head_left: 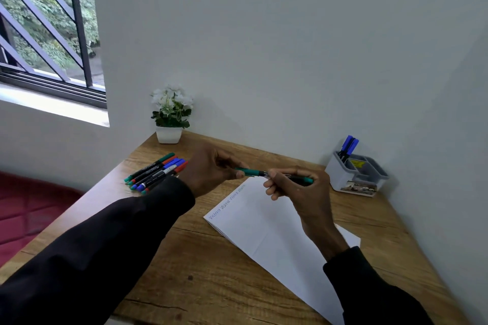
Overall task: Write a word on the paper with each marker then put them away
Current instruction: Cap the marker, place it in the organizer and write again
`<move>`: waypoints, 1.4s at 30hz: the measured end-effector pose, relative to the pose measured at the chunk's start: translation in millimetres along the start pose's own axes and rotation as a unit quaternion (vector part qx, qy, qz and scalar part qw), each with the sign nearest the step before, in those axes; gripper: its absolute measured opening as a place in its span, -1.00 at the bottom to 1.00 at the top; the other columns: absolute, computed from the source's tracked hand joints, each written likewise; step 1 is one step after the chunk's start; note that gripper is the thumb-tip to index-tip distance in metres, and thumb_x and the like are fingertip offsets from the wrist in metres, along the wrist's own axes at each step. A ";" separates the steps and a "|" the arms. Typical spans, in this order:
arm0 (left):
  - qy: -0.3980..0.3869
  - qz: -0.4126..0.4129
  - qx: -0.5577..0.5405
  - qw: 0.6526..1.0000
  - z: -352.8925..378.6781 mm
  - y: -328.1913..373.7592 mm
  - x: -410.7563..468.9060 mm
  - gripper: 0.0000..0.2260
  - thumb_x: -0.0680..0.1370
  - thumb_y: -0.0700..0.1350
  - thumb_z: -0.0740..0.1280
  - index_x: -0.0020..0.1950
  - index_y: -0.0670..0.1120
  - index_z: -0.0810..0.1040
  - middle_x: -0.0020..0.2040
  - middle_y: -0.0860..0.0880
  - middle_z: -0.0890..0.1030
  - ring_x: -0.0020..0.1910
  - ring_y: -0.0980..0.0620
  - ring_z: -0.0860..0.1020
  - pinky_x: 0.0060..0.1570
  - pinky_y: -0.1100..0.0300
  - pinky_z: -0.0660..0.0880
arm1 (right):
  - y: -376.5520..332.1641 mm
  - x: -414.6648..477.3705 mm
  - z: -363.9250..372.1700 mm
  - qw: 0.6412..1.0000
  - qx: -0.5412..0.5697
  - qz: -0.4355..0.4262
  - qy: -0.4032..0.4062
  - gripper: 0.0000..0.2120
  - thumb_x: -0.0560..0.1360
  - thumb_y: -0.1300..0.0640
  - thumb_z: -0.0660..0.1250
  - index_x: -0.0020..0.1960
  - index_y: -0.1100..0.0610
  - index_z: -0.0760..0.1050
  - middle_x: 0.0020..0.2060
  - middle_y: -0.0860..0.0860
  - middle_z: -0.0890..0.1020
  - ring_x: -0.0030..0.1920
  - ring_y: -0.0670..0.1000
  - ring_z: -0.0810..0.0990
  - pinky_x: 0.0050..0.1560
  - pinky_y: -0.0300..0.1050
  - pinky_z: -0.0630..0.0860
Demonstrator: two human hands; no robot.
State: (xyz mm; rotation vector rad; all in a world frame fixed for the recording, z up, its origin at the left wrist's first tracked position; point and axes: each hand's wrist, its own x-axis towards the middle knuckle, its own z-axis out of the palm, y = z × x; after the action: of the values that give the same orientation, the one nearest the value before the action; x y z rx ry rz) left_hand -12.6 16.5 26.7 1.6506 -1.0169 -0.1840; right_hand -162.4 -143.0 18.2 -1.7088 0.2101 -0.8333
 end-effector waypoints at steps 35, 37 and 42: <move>0.064 -0.065 -0.061 0.994 27.0 -26.4 60.4 -0.88 0.44 -0.15 0.49 -0.04 -0.08 0.72 -0.12 -0.01 0.74 -0.05 0.08 0.69 0.00 0.32 0.57 | 56.8 143.0 -205.2 0.925 -0.320 -0.046 0.198 -0.45 0.53 0.32 0.48 0.41 -0.01 0.39 -0.09 0.10 0.64 -0.12 0.02 0.69 -0.17 -0.25 0.67; 0.077 -0.068 -0.059 0.993 17.2 -29.9 56.3 -0.88 0.45 -0.20 0.48 -0.02 -0.12 0.71 -0.12 -0.05 0.73 -0.04 0.06 0.69 -0.03 0.39 0.57 | 69.2 143.5 -205.7 0.921 -0.341 -0.034 0.186 -0.50 0.52 0.33 0.48 0.38 0.02 0.45 -0.10 0.09 0.66 -0.09 0.08 0.71 -0.08 -0.05 0.71; 0.105 -0.098 -0.046 0.988 -6.0 -38.3 42.7 -0.86 0.46 -0.25 0.45 0.01 -0.17 0.69 -0.11 -0.09 0.73 -0.13 0.20 0.67 -0.20 0.55 0.49 | 83.6 141.9 -201.5 0.913 -0.370 -0.024 0.174 -0.53 0.50 0.35 0.49 0.38 0.14 0.56 -0.14 0.08 0.71 -0.13 0.05 0.70 0.06 0.09 0.69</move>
State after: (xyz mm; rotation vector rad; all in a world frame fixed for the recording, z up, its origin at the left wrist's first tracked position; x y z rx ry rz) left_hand 37.0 -8.9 12.1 1.6461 -0.6771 -0.1802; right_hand -161.0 -403.3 18.1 -2.2518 0.8142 -1.1868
